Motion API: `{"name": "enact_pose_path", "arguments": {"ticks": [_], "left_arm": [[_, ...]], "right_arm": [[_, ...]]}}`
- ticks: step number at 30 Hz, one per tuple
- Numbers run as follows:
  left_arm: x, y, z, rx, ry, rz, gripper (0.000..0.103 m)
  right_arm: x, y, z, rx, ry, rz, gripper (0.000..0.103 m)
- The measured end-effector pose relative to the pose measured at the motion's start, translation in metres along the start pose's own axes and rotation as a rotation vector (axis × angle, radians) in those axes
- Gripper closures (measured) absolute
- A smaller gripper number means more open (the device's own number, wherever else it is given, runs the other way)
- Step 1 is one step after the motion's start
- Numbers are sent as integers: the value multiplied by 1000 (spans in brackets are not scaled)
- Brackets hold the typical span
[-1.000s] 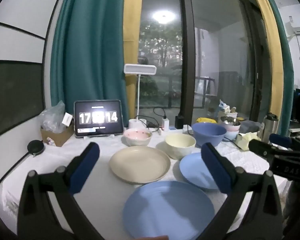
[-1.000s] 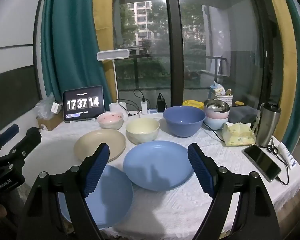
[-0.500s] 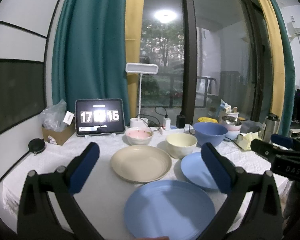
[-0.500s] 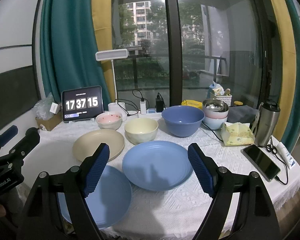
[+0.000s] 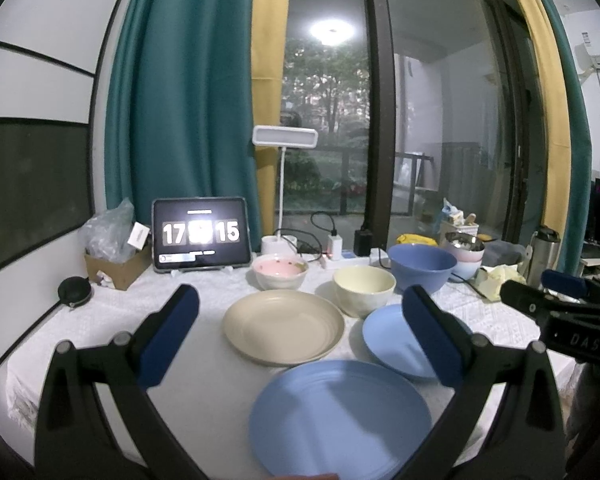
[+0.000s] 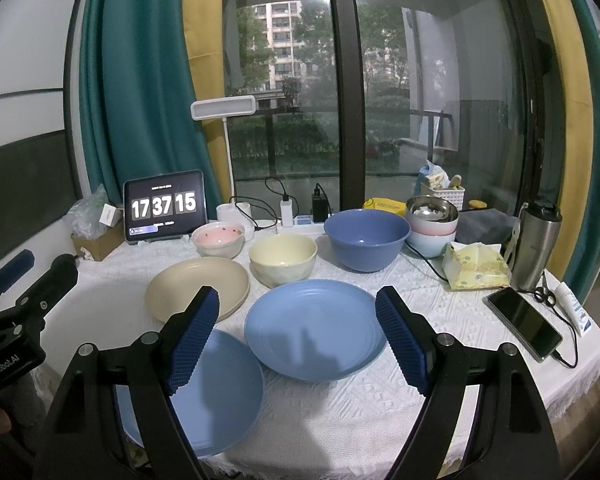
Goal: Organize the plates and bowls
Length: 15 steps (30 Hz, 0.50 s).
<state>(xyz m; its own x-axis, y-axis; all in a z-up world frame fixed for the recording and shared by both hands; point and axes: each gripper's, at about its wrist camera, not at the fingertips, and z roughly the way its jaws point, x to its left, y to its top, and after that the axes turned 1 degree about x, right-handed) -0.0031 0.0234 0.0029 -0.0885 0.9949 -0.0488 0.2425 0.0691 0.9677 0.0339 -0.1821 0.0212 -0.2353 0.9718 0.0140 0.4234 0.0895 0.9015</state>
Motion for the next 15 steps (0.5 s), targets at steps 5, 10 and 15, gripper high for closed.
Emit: {"name": "enact_pose_path", "arguments": {"ticks": [5,10,15], "left_arm": [[0,0,0,0,0,1,1],[0,-1,0,-2,0,0,1],[0,-2,0,-1,1,0,1]], "right_arm": [[0,0,0,1,0,1,19],[0,0,0,2,1,1,19],[0,-1,1,2,0,2,19]]}}
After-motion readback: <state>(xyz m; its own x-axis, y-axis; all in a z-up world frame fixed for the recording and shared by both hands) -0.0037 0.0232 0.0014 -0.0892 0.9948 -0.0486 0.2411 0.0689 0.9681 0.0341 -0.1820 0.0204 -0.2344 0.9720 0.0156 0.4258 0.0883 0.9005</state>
